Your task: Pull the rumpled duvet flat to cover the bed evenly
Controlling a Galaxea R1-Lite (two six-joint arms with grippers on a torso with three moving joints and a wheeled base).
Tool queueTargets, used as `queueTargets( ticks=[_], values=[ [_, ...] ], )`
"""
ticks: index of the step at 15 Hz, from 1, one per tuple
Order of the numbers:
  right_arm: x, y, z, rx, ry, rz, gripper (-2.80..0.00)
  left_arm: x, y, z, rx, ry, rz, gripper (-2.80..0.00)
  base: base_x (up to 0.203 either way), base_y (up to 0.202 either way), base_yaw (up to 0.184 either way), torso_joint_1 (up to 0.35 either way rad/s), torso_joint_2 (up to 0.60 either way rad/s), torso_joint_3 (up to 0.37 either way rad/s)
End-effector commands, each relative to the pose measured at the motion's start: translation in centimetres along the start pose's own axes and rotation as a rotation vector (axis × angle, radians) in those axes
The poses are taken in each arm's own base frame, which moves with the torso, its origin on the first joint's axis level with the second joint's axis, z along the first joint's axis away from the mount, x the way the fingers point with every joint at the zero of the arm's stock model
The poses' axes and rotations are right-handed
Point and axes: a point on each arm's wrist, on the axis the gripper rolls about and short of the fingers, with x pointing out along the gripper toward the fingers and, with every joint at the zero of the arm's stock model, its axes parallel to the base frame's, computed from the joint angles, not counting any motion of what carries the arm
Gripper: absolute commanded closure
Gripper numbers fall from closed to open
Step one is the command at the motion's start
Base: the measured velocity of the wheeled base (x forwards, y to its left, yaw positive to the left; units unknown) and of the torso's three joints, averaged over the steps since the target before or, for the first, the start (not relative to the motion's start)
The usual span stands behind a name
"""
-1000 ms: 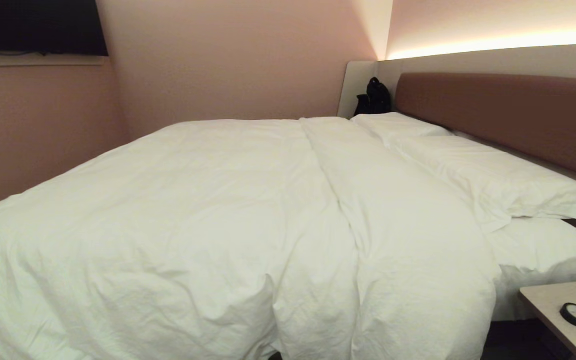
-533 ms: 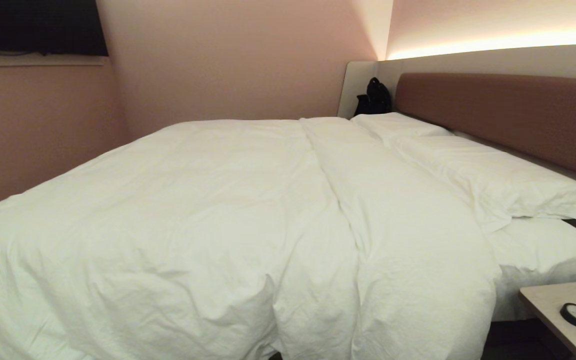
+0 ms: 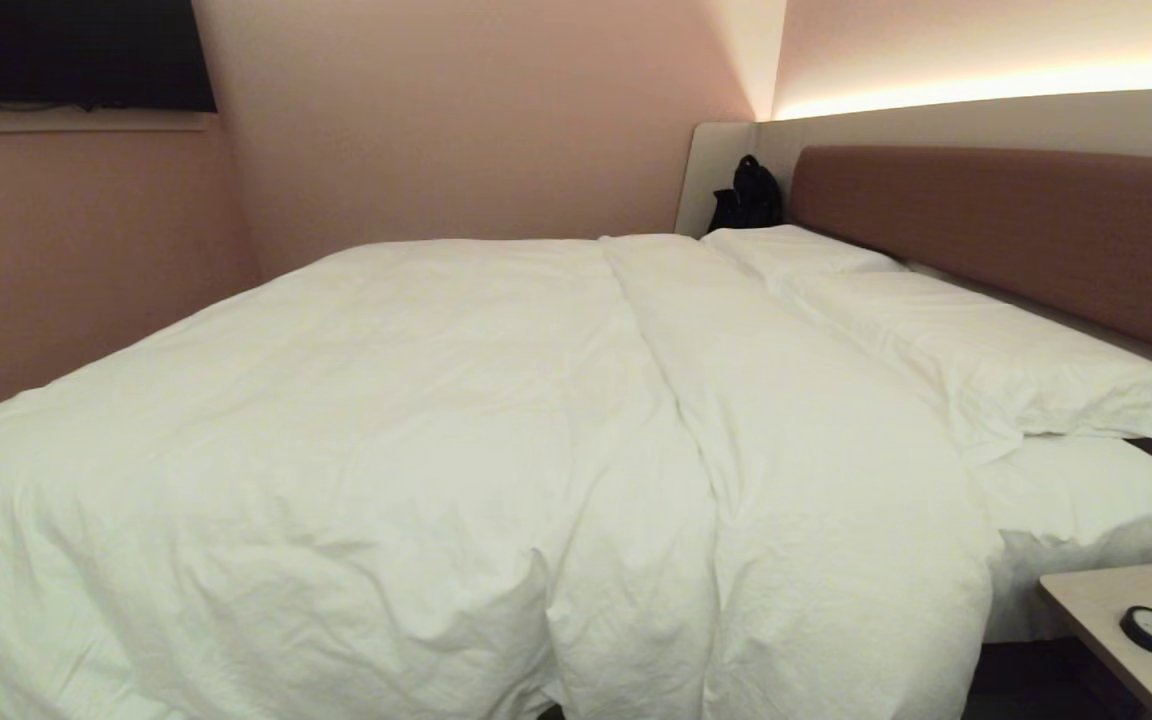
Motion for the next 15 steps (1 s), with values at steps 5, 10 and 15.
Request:
queueTargets(
  ticks=[5, 10, 15],
  values=[
    [0.5, 0.1, -1.5, -0.016, 0.054, 0.007, 0.0, 0.0, 0.0, 0.0, 0.0, -0.001, 0.0, 0.0, 0.0, 0.0, 0.0, 0.0, 0.0, 0.0],
    [0.8, 0.2, -2.5, -0.028, 0.091, 0.011, 0.0, 0.0, 0.0, 0.0, 0.0, -0.001, 0.0, 0.0, 0.0, 0.0, 0.0, 0.0, 0.0, 0.0],
    [1.4, 0.3, -4.0, -0.042, 0.112, 0.016, 0.0, 0.0, 0.0, 0.0, 0.0, -0.001, 0.0, 0.0, 0.0, 0.0, 0.0, 0.0, 0.0, 0.0]
  ],
)
